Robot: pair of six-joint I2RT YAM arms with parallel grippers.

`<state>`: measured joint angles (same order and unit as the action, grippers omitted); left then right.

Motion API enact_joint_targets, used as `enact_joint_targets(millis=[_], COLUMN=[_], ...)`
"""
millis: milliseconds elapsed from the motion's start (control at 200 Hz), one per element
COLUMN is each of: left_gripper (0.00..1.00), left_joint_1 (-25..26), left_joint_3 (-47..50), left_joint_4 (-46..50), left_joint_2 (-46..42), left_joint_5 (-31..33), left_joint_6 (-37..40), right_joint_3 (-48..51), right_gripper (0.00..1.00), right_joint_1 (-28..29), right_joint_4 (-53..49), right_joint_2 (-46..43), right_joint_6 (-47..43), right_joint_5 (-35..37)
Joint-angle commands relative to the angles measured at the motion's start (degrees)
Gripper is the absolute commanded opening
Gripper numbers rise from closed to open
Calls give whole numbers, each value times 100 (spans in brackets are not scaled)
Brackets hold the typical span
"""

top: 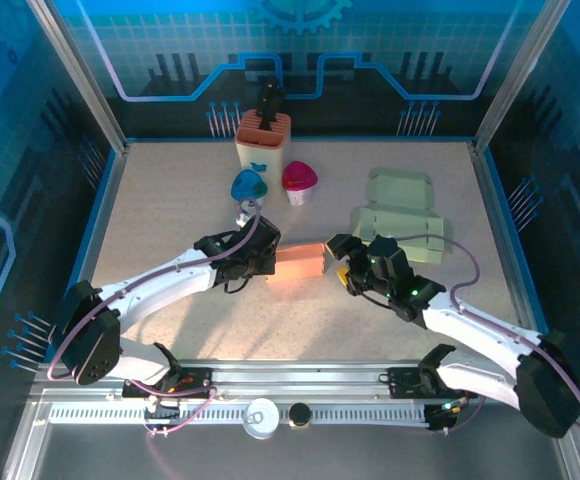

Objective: Fold the paper box

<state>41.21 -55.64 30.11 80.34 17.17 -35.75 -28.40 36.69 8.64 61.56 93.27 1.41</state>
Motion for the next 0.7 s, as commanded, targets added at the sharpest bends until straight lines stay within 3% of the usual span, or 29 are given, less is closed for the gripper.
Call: enact_joint_targets(millis=[0,330,695], left_gripper=[0,0,4], left_joint_1=[64,104,114], left_joint_3=[140,89,79], left_joint_4=[338,355,372], left_joint_2=[-3,26,-153], left_joint_5=[-72,-57,-106], left_joint_6=[-91,-84,-71], right_joint_3=[-120,-412,-192], right_gripper=[87,85,54], right_joint_1=[-86,-127,-214], right_joint_4=[787,1068,1666], right_joint_2=[448,1137,1753], right_joint_6=[620,738,934], right_joint_5=[-331,-461,-696])
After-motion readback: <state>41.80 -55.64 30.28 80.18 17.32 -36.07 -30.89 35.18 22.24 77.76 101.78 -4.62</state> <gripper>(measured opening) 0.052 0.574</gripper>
